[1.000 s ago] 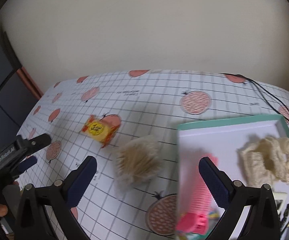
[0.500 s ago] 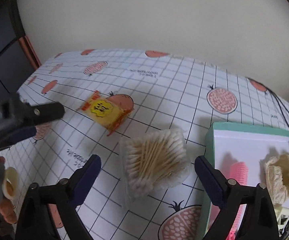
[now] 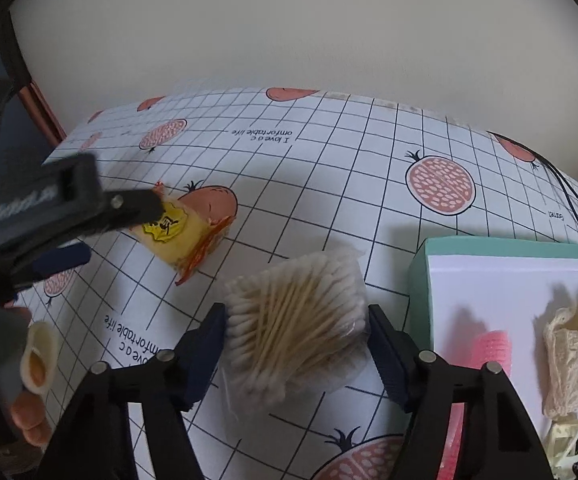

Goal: Organize objects
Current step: 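Grasp the cotton-swab pack with the right tool while the left tool grasps the yellow snack packet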

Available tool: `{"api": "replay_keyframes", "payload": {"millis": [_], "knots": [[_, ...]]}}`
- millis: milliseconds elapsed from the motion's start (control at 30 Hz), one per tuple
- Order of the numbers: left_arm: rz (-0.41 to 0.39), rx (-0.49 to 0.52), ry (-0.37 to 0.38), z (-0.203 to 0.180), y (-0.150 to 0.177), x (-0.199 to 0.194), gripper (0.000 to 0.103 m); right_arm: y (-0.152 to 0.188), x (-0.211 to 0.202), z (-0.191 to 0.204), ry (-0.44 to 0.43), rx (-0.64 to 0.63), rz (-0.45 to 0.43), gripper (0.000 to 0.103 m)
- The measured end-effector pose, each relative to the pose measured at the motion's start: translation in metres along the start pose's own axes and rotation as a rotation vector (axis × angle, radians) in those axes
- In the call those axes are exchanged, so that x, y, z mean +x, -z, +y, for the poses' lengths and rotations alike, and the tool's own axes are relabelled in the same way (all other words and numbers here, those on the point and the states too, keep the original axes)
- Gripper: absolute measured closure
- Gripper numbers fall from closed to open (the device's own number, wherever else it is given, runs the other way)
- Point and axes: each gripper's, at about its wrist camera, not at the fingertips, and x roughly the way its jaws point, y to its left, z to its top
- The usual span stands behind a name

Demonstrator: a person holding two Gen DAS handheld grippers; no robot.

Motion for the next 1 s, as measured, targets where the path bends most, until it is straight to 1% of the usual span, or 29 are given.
{"api": "replay_keyframes", "payload": {"millis": [100, 167, 233, 367, 400, 433, 467, 567, 633, 700, 867, 900, 967, 1000], "knots": [[-0.017, 0.012, -0.005, -0.009, -0.006, 0.004, 0.001, 0.001, -0.002, -0.002, -0.006, 0.003, -0.006, 0.035], [-0.019, 0.036, -0.034, -0.018, -0.009, 0.009, 0.001, 0.001, -0.003, -0.003, -0.015, 0.005, -0.008, 0.035], [-0.031, 0.050, -0.047, -0.024, -0.010, 0.012, 0.008, 0.001, -0.004, -0.003, -0.018, -0.003, -0.009, 0.035], [-0.027, 0.085, -0.106, -0.034, -0.013, 0.023, 0.011, 0.003, -0.006, -0.002, -0.018, -0.004, -0.011, 0.035], [-0.028, 0.084, -0.111, -0.035, -0.013, 0.024, 0.017, 0.003, -0.007, -0.003, -0.018, -0.002, -0.011, 0.035], [-0.030, 0.085, -0.120, -0.036, -0.012, 0.026, 0.025, 0.003, -0.007, -0.003, -0.018, 0.000, -0.010, 0.035], [-0.034, 0.100, -0.141, -0.038, -0.011, 0.027, 0.027, 0.003, -0.007, -0.003, -0.017, 0.000, -0.008, 0.035], [-0.058, 0.131, -0.143, -0.042, -0.007, 0.024, 0.035, 0.004, -0.009, -0.001, -0.015, -0.004, -0.003, 0.035], [-0.070, 0.152, -0.160, -0.045, -0.005, 0.019, 0.052, 0.005, -0.011, 0.000, -0.012, -0.007, 0.001, 0.035], [-0.068, 0.171, -0.161, -0.045, -0.002, 0.017, 0.053, 0.007, -0.015, 0.000, -0.010, -0.005, 0.007, 0.035], [-0.067, 0.175, -0.148, -0.047, 0.007, 0.009, 0.057, 0.012, -0.023, -0.002, -0.005, -0.007, 0.010, 0.036], [-0.072, 0.178, -0.148, -0.048, 0.009, 0.007, 0.061, 0.013, -0.026, -0.002, -0.009, -0.007, 0.007, 0.036], [-0.079, 0.184, -0.153, -0.051, 0.015, 0.002, 0.066, 0.014, -0.031, -0.003, -0.011, -0.006, 0.003, 0.036], [-0.086, 0.186, -0.154, -0.051, 0.016, -0.001, 0.072, 0.014, -0.034, -0.002, -0.008, -0.008, 0.000, 0.036]]}}
